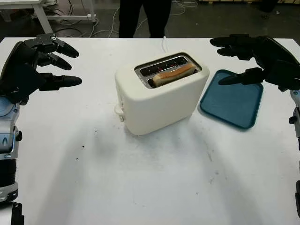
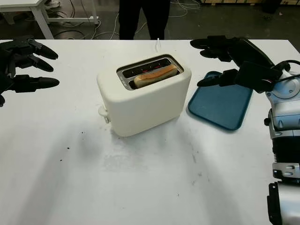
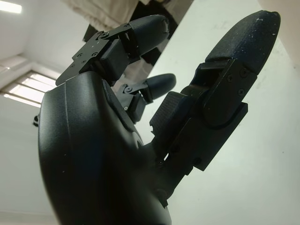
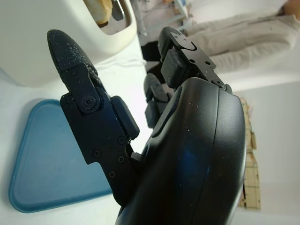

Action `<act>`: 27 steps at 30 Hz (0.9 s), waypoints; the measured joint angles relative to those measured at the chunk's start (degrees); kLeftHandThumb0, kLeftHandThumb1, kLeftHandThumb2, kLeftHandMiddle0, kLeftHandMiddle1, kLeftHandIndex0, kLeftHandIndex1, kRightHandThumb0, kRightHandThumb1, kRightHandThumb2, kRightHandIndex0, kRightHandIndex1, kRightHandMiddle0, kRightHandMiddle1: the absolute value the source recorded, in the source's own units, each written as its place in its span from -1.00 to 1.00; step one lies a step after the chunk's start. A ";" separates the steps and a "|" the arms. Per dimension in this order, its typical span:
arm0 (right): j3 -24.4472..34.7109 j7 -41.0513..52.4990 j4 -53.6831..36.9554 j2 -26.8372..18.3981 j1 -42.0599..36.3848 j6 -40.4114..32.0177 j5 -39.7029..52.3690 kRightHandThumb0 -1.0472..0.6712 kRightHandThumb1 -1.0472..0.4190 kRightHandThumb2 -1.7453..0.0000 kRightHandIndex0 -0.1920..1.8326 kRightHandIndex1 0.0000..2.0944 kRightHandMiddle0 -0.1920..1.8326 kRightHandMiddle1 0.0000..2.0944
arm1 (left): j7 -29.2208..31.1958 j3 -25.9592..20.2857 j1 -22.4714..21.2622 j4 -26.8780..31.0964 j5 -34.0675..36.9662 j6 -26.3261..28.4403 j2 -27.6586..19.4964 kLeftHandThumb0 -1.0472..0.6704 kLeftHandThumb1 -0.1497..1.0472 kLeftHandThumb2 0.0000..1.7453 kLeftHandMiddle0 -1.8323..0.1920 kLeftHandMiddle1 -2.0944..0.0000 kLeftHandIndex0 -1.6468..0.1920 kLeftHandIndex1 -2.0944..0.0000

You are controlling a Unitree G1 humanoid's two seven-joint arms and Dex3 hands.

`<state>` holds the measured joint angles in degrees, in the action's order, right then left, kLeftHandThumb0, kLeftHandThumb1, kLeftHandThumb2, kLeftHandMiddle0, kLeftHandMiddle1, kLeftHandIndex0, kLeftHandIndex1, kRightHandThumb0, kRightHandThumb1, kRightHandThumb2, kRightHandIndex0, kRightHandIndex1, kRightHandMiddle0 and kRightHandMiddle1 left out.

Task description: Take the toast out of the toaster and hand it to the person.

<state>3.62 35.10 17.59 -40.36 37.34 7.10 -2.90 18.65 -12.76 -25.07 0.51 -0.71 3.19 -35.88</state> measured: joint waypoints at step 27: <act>-0.04 -2.82 -2.00 0.00 -1.46 -1.11 -2.46 -0.65 -0.58 0.99 -0.42 -0.83 -0.37 -0.99 | -1.76 0.10 -0.02 -4.54 -0.28 -0.15 0.56 -1.00 0.28 -0.99 0.26 -0.14 0.19 -0.02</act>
<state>3.58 32.27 15.59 -40.36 35.87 6.00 -5.36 16.88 -12.66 -25.09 -4.04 -0.99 3.04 -35.32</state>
